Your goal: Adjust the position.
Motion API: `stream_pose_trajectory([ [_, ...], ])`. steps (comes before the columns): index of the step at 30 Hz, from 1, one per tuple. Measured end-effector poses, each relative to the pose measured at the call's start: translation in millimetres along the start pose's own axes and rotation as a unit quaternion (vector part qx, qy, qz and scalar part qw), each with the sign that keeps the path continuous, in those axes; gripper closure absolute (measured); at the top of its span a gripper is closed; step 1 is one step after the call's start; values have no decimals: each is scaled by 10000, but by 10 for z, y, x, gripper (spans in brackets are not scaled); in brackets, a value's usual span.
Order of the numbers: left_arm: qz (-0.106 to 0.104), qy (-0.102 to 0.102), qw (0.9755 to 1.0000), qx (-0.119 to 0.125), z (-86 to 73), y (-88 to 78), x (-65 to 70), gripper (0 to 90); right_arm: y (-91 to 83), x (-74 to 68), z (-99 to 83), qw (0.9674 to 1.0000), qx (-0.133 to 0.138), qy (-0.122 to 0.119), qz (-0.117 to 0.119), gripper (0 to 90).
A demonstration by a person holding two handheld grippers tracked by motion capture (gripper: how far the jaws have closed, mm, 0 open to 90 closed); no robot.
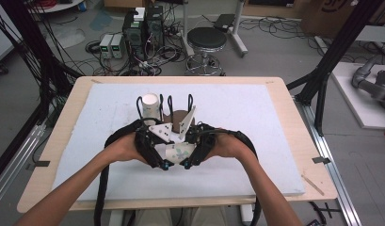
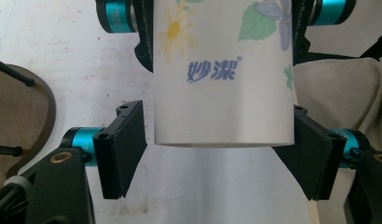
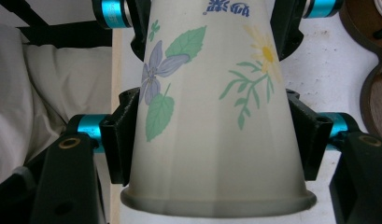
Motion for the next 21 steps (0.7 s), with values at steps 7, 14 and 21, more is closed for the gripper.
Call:
stream_pose_trajectory([
  [7,1,93,10000,-16,2,6,10,364,13,11,4,10000,-17,1,-11,319],
  [14,7,74,10000,-35,0,9,10,370,25,20,5,10000,-17,2,28,311],
  [21,52,6,10000,-76,-17,40,13,368,3,22,11,9997,190,58,104,192],
])
Point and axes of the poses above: each handheld gripper's, and its own axes: y roughly forward along the jaws, z roughly out of its top, x roughly to its right, the point moved 1 cm from there along y, roughly forward along the jaws, and after that the axes turned 13 degrees about -x, right-handed, at the moved point
